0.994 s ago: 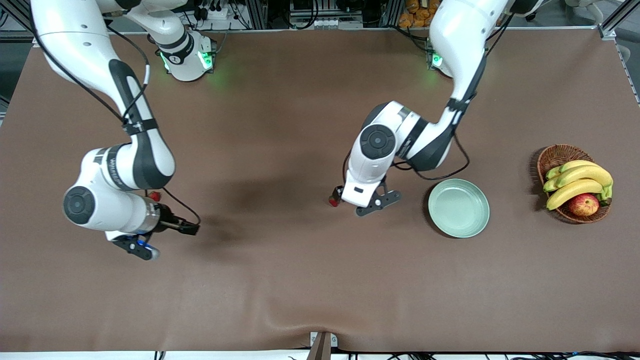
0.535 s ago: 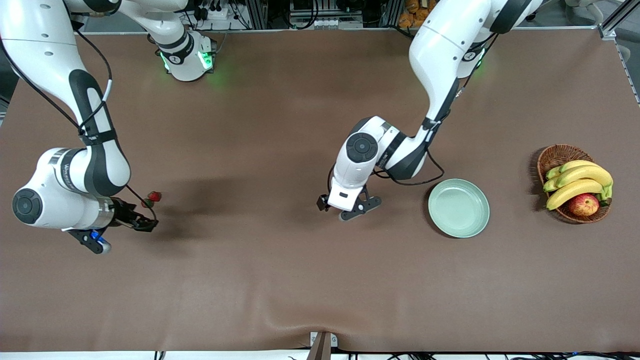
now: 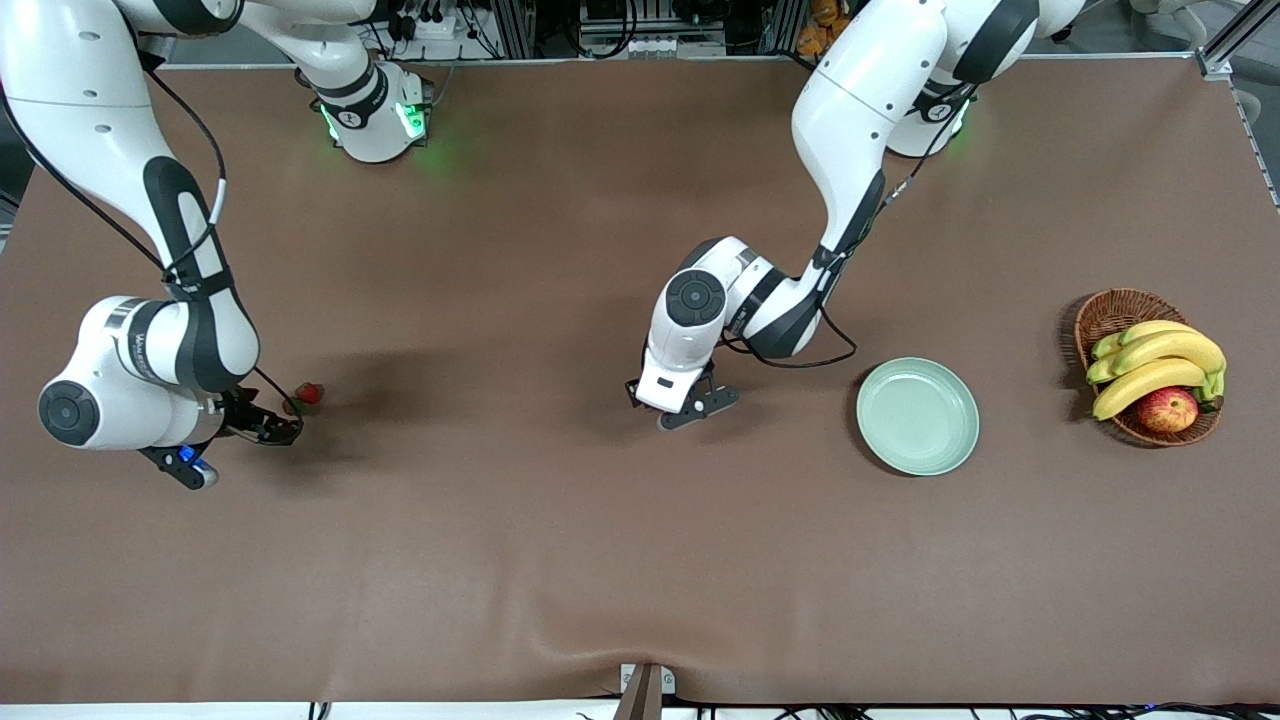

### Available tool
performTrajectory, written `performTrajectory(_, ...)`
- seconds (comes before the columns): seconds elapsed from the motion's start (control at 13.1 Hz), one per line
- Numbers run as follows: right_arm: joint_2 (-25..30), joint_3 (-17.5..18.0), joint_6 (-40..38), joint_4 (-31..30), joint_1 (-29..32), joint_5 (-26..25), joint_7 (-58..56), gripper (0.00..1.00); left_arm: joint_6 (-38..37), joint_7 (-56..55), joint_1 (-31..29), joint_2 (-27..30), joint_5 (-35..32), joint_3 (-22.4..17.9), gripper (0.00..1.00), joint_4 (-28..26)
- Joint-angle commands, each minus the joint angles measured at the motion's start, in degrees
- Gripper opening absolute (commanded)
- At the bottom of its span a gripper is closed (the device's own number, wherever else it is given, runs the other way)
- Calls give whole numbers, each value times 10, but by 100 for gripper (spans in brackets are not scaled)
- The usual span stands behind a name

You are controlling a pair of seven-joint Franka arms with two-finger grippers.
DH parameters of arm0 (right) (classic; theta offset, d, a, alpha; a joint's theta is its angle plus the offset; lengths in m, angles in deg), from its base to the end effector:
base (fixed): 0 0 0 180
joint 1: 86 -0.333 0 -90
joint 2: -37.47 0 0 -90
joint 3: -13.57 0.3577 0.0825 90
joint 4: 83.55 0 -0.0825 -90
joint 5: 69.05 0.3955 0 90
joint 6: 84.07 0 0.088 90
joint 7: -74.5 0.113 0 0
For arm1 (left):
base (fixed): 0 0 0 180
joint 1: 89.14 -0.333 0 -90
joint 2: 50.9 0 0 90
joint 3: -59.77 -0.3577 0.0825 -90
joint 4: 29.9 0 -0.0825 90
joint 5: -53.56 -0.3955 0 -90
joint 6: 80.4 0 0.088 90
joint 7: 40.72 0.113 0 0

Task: Collect all strawberries into plate
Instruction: 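Grasp the strawberry with the left gripper while the right gripper grasps another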

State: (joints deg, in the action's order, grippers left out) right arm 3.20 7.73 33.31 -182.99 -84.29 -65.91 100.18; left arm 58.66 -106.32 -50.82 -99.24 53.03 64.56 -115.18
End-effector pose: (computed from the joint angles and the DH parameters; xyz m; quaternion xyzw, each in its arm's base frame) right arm 0.6609 -0.0780 0.2369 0.9455 -0.2938 -0.1373 0.0293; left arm 0.5663 -0.5127 0.1935 0.9768 0.2066 0.0062 0.0556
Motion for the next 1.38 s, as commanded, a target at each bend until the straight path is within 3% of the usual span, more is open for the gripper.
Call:
performTrajectory(0.0, -14, -1, 32, -4, 3, -44, 9, 100, 1, 13, 3, -13, -2, -8, 56, 21)
performTrajectory(0.15, -23, 0, 40, -4, 8, -44, 8, 100, 1, 37, -2, -13, -2, -8, 50, 21)
performTrajectory(0.23, -25, 0, 40, -4, 8, -44, 5, 100, 1, 41, -3, -13, -2, -9, 41, 21)
performTrajectory(0.38, -26, 0, 38, -5, 9, -44, 5, 97, 1, 42, -3, -12, -2, -9, 0, 21)
performTrajectory(0.61, -28, 0, 33, -9, 9, -43, 4, 80, 1, 43, -4, -4, -3, -9, 0, 21)
performTrajectory(0.76, -33, 1, 33, -10, 8, -43, 3, 64, -6, 44, -23, 25, -4, -14, 0, 18)
performTrajectory(0.84, -33, 1, 33, -12, 8, -43, 3, 61, -22, 42, -43, 56, -3, -14, 0, 12)
performTrajectory(1.07, -33, 1, 32, -13, 7, -40, 5, 52, -118, 46, -83, 123, -4, -13, 0, 11)
performTrajectory(1.3, -33, 2, 32, -11, 4, -34, 6, 30, -216, 76, -111, 181, -3, -13, 0, 11)
